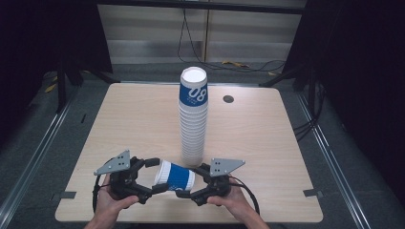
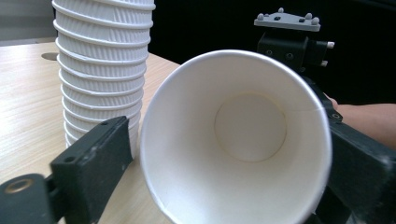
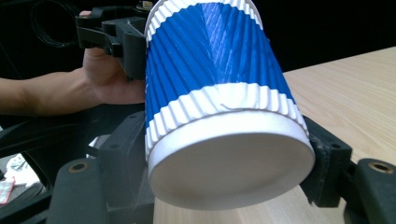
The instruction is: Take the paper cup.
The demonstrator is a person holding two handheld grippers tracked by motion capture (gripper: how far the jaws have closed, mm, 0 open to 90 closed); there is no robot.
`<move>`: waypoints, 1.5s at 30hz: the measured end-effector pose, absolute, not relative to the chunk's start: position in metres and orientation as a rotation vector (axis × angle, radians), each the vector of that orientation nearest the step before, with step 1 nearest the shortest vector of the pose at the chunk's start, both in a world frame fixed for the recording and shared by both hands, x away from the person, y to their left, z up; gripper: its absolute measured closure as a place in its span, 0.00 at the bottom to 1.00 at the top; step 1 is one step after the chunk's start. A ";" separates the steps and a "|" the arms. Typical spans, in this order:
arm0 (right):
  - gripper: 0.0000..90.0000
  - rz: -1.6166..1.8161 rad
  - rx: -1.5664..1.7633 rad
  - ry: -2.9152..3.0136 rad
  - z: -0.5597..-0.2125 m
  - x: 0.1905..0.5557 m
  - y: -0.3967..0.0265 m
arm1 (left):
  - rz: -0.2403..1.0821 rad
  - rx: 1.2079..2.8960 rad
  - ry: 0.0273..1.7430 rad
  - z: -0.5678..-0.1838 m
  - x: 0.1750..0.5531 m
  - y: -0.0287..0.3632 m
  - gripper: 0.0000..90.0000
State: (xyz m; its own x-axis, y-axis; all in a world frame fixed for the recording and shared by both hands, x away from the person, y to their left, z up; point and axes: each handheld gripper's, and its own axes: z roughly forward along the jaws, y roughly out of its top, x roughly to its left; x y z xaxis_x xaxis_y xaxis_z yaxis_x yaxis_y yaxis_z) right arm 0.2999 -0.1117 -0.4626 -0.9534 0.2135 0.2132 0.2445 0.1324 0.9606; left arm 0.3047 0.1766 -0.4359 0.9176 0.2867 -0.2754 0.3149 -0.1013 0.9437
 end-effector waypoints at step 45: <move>0.15 -1.743 -0.469 -2.545 -0.466 0.304 -0.097 | -0.070 1.711 0.442 -0.436 0.307 0.176 0.18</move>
